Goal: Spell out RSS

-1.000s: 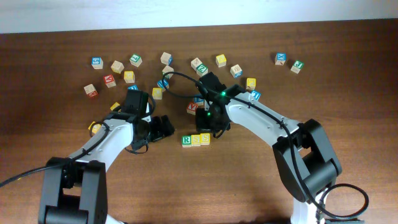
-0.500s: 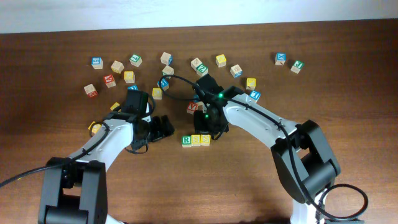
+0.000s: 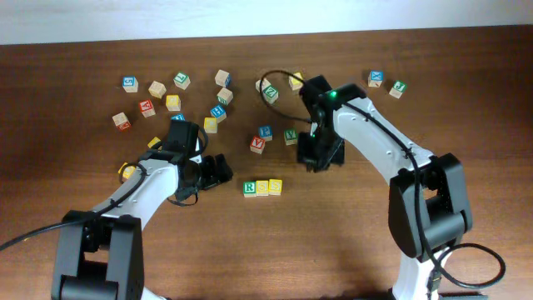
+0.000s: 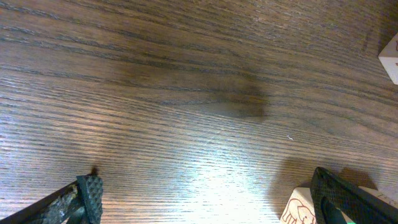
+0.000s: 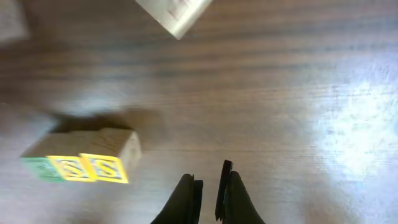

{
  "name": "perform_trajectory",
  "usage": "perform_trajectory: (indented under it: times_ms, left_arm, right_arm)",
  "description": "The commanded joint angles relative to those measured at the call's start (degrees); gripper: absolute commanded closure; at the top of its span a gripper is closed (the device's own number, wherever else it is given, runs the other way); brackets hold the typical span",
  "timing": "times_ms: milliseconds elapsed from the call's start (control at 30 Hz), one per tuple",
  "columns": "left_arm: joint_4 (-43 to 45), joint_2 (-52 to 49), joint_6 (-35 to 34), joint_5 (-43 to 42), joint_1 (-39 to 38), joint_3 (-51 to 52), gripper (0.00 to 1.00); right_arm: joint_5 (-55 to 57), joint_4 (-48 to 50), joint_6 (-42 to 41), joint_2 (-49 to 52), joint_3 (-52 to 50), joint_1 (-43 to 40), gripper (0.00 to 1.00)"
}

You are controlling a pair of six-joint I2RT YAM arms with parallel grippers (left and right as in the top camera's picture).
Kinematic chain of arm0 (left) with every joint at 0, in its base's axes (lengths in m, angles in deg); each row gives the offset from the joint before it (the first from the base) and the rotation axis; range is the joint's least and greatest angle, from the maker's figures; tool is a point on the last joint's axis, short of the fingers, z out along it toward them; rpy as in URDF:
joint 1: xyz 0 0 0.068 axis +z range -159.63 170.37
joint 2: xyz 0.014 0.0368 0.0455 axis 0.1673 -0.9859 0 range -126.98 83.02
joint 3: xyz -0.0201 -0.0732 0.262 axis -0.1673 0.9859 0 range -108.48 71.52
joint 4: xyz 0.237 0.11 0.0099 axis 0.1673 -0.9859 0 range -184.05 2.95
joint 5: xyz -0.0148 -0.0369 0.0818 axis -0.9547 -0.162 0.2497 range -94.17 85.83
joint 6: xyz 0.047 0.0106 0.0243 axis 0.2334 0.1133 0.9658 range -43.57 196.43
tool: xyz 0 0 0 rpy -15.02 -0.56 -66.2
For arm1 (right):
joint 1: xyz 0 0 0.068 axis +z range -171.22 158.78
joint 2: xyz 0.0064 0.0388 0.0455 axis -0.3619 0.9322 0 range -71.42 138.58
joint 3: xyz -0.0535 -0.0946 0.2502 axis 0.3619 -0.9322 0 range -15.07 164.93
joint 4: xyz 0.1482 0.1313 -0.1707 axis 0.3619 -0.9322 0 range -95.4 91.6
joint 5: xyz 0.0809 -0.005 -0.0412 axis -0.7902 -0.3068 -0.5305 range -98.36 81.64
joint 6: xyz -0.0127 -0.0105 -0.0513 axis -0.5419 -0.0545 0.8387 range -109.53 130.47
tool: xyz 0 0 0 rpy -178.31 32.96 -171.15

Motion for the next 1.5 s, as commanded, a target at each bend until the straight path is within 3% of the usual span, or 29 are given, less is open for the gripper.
perform_trajectory:
  times_ms: [0,400,1467]
  left_arm:
    - [-0.5,-2.3,0.5,1.7,0.4,2.0,0.01]
    - [-0.5,-2.3,0.5,1.7,0.4,2.0,0.01]
    - [-0.5,-2.3,0.5,1.7,0.4,2.0,0.01]
  right_arm:
    - [0.5,1.3,0.7,0.2,-4.7,0.4,0.96]
    - [-2.8,14.6,-3.5,0.2,-9.9,7.5,0.95]
    - [-0.2,21.4,-3.7,0.2,-10.1,6.3,0.96]
